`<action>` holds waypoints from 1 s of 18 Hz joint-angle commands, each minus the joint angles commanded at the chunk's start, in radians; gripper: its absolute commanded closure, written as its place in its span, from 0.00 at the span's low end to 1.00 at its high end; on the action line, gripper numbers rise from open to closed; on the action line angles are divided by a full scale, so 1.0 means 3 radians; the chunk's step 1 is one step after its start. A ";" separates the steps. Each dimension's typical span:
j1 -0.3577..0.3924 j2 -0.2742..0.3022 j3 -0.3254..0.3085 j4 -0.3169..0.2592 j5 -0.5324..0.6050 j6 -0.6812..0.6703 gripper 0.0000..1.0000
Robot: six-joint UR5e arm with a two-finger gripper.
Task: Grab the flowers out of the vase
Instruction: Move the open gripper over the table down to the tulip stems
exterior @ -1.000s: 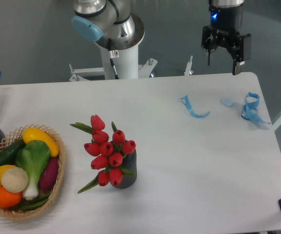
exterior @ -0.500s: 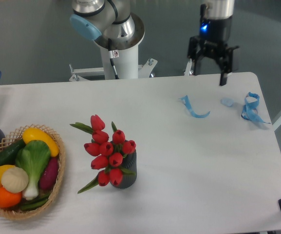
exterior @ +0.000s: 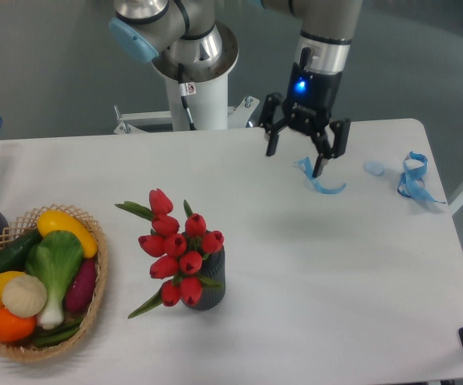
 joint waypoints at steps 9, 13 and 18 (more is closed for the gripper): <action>-0.0302 -0.0271 0.0041 0.0189 -0.0190 -0.0092 0.00; -0.0481 -0.0369 0.0061 0.0327 -0.0287 -0.0098 0.00; -0.0568 -0.0522 0.0102 0.0506 -0.0298 -0.0103 0.00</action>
